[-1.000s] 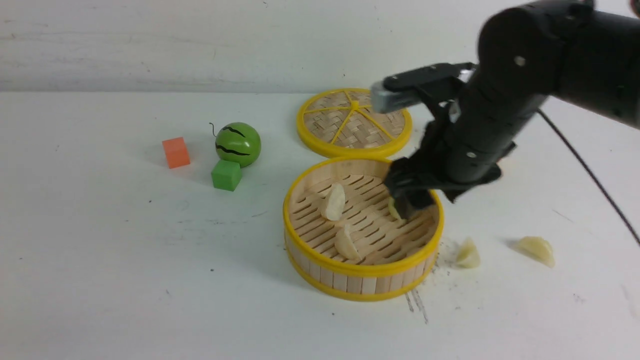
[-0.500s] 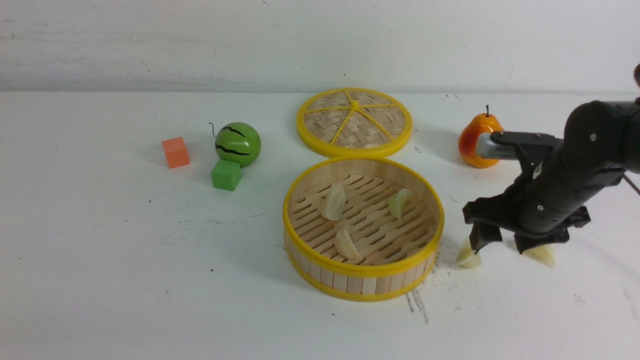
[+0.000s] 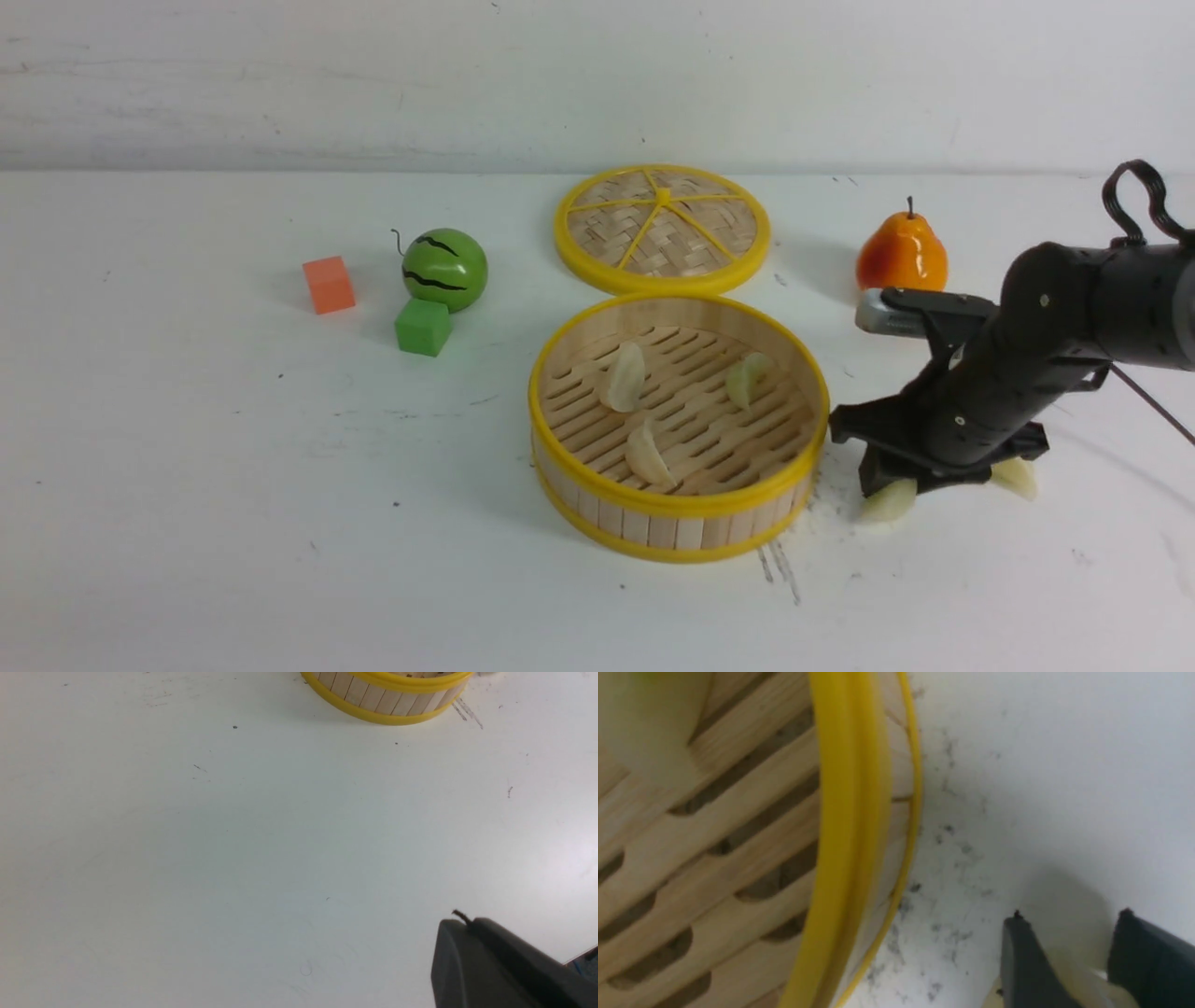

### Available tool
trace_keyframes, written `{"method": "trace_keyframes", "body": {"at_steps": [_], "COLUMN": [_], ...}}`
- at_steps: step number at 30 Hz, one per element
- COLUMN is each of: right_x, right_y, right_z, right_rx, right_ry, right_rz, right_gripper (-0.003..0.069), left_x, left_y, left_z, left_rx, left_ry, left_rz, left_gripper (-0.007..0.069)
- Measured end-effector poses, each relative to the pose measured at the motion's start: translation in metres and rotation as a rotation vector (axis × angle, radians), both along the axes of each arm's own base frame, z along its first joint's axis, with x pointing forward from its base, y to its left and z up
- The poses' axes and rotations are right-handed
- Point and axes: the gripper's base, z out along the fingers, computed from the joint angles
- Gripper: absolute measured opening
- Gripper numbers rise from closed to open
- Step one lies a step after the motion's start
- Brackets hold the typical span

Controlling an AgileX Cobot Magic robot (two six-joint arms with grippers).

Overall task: Put the dumplings into the steamer on the white table.
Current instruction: 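Reach for and grasp a dumpling lying on the table beside the steamer, then place the dumpling in the bamboo steamer basket with the right gripper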

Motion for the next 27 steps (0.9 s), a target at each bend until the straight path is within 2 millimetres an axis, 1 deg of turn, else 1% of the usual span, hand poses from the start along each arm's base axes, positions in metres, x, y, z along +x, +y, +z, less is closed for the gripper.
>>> {"method": "trace_keyframes", "body": {"at_steps": [1, 3, 5, 7, 8, 9, 10, 11, 12, 13, 14, 15, 17, 19, 21, 23, 25, 26, 27], "right_x": [-0.002, -0.004, -0.006, -0.006, -0.005, -0.004, -0.004, -0.004, -0.003, -0.002, 0.000, 0.002, 0.011, 0.015, 0.021, 0.024, 0.025, 0.025, 0.025], "right_y": [0.000, 0.001, 0.004, 0.013, 0.019, 0.034, 0.036, 0.048, 0.067, 0.077, 0.090, 0.098, 0.115, 0.121, 0.124, 0.125, 0.126, 0.126, 0.126], "right_z": [0.005, 0.013, 0.035, 0.065, 0.076, 0.096, 0.099, 0.110, 0.121, 0.123, 0.122, 0.118, 0.097, 0.082, 0.056, 0.040, 0.034, 0.036, 0.037], "right_rx": [-0.004, -0.008, -0.011, -0.006, -0.002, 0.009, 0.014, 0.021, 0.030, 0.033, 0.038, 0.041, 0.043, 0.040, 0.026, 0.013, 0.009, 0.013, 0.014], "right_ry": [0.004, 0.003, -0.019, -0.078, -0.103, -0.149, -0.156, -0.188, -0.224, -0.236, -0.246, -0.244, -0.216, -0.184, -0.126, -0.090, -0.076, -0.072, -0.069], "right_rz": [0.029, 0.059, 0.112, 0.177, 0.207, 0.264, 0.270, 0.310, 0.364, 0.387, 0.415, 0.430, 0.446, 0.446, 0.437, 0.435, 0.431, 0.421, 0.420], "right_gripper": [0.0185, 0.0188, 0.0192, 0.0192, 0.0192, 0.0192, 0.0192, 0.0192, 0.0192, 0.0192, 0.0192, 0.0192, 0.0192, 0.0192, 0.0192, 0.0204, 0.0250, 0.0291, 0.0309], "left_x": [0.000, 0.000, 0.000, 0.000, 0.000, 0.001, 0.001, 0.001, 0.001, 0.001, 0.001, 0.001, 0.001, 0.000, -0.002, -0.004, -0.004, -0.004, -0.004], "left_y": [0.000, 0.000, 0.000, 0.000, 0.000, 0.000, 0.000, 0.000, -0.001, -0.001, -0.001, -0.001, 0.000, 0.000, 0.001, 0.002, 0.002, 0.002, 0.002], "left_z": [0.000, 0.000, 0.000, 0.000, 0.000, 0.000, 0.000, 0.001, 0.001, 0.001, 0.002, 0.002, 0.001, 0.000, -0.003, -0.005, -0.005, -0.005, -0.005], "left_rx": [0.000, 0.000, 0.000, 0.000, -0.001, -0.004, -0.004, -0.007, -0.011, -0.011, -0.011, -0.011, -0.007, 0.001, 0.020, 0.033, 0.033, 0.033, 0.033], "left_ry": [0.001, 0.001, 0.001, 0.000, -0.001, -0.007, -0.007, -0.013, -0.020, -0.020, -0.021, -0.021, -0.013, 0.001, 0.035, 0.059, 0.059, 0.059, 0.059], "left_rz": [0.000, 0.000, 0.000, 0.000, 0.000, 0.001, 0.001, 0.001, 0.002, 0.001, 0.001, 0.001, 0.001, 0.000, -0.003, -0.005, -0.005, -0.005, -0.005], "left_gripper": [-0.0014, -0.0013, -0.0013, -0.0012, -0.0011, -0.0011, -0.0010, -0.0011, -0.0009, -0.0008, -0.0007, -0.0006, -0.0005, -0.0003, -0.0003, -0.0001, 0.0000, 0.0001, 0.0001]}}
